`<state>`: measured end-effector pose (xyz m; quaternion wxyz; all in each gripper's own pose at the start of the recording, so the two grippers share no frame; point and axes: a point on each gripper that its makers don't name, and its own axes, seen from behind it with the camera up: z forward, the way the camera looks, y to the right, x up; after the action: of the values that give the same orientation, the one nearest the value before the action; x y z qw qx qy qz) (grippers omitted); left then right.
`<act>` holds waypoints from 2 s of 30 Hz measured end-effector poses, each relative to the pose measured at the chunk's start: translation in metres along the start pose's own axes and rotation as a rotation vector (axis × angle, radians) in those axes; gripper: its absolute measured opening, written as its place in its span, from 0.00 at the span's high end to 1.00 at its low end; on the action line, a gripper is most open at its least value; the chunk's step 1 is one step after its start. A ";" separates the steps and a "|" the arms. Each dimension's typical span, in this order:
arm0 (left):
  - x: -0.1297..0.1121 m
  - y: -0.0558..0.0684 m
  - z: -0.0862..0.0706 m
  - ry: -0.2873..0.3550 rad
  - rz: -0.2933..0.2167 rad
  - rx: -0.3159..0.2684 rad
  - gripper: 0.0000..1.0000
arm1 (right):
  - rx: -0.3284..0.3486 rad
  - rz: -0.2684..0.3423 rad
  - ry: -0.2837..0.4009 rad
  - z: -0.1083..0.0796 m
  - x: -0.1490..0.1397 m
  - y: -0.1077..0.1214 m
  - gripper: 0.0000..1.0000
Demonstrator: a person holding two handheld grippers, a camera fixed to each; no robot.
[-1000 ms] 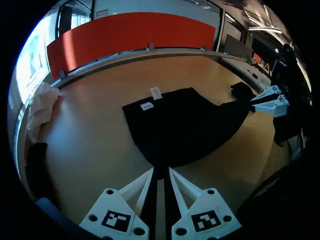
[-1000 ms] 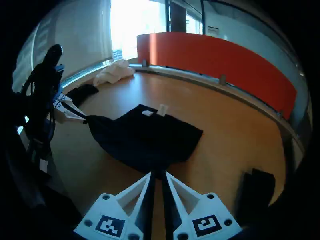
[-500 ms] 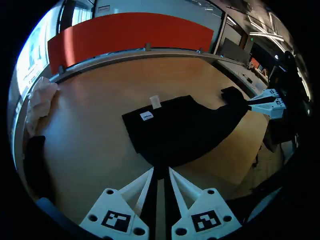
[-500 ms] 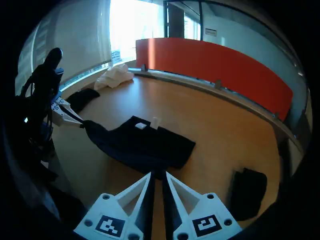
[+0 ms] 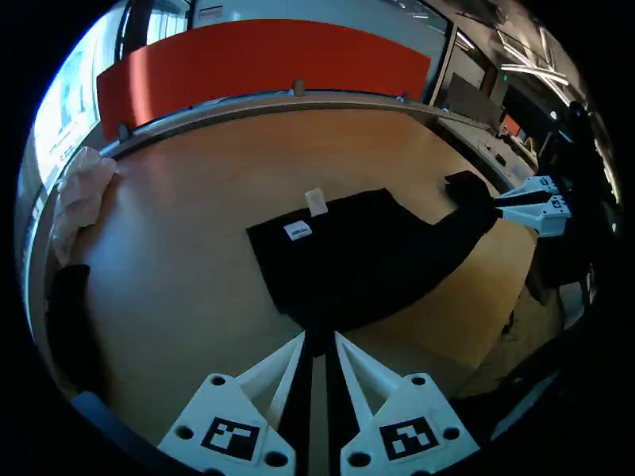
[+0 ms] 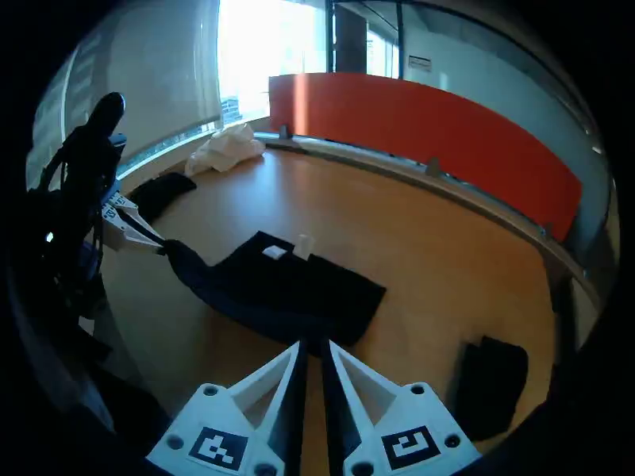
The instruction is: Fold towel
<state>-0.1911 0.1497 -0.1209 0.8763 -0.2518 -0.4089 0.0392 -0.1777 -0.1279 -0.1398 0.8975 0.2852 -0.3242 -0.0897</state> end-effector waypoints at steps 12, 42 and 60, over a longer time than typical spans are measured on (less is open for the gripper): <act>0.032 -0.026 0.040 -0.008 0.019 0.016 0.90 | -0.010 0.025 -0.017 0.049 0.014 0.031 0.88; 0.045 -0.070 0.136 -0.096 0.020 0.023 0.79 | -0.032 0.131 -0.127 0.133 -0.006 0.074 0.88; 0.060 -0.095 0.155 -0.086 0.083 0.103 0.55 | -0.112 0.130 -0.151 0.151 -0.006 0.093 0.74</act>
<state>-0.2791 0.1470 0.0493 0.8673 -0.2212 -0.4327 0.1074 -0.2799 -0.1176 0.0045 0.8891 0.2054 -0.4030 -0.0705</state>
